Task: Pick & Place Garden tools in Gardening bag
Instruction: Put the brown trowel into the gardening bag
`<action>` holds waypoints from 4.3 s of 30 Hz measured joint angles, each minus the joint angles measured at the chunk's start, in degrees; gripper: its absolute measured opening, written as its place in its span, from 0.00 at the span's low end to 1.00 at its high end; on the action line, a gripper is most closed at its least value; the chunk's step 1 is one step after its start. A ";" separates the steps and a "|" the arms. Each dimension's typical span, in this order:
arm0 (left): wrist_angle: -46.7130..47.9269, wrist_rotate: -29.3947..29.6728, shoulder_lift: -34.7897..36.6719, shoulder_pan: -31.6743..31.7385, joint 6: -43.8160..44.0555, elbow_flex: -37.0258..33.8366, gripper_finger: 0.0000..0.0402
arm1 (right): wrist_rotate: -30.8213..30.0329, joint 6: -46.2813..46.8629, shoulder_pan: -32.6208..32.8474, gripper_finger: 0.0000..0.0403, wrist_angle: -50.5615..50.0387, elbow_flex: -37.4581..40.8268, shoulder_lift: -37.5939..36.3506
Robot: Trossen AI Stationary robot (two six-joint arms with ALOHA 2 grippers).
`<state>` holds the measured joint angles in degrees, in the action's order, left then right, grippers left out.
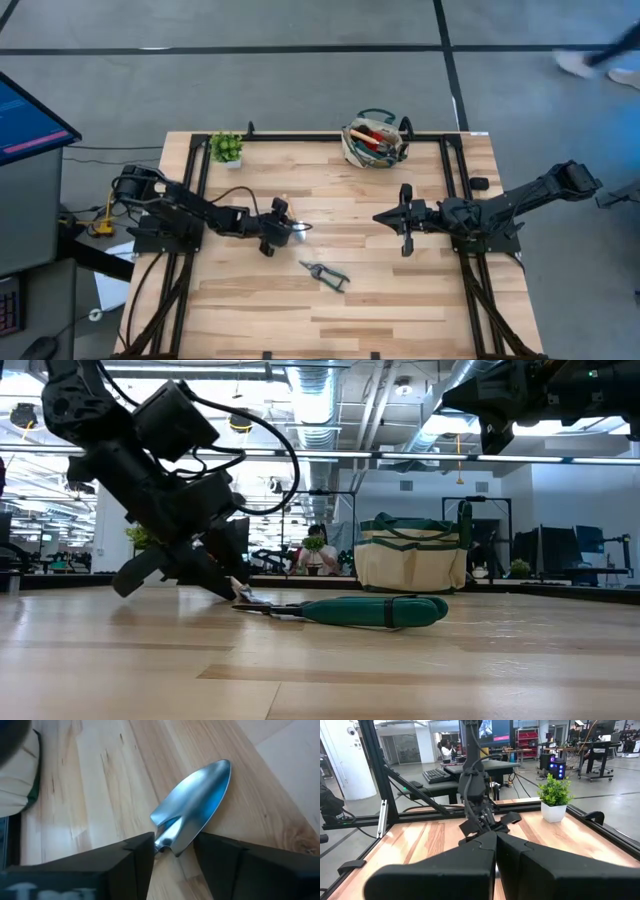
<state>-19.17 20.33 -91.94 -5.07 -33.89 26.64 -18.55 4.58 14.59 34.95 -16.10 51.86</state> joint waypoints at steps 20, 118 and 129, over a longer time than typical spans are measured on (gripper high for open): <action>-2.22 -10.78 -0.15 1.03 0.31 -0.10 0.12 | -0.13 0.00 -0.02 0.00 0.04 0.00 0.00; 0.98 12.67 -0.04 -6.49 15.96 -2.29 0.35 | 0.26 0.04 0.00 0.00 -1.41 0.04 -0.01; 0.47 12.36 -0.07 -4.17 15.94 -2.31 0.38 | 0.26 0.02 0.00 0.00 -1.41 0.04 0.00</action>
<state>-18.70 32.69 -92.01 -9.23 -17.95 24.34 -18.28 4.60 14.59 33.54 -16.05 51.86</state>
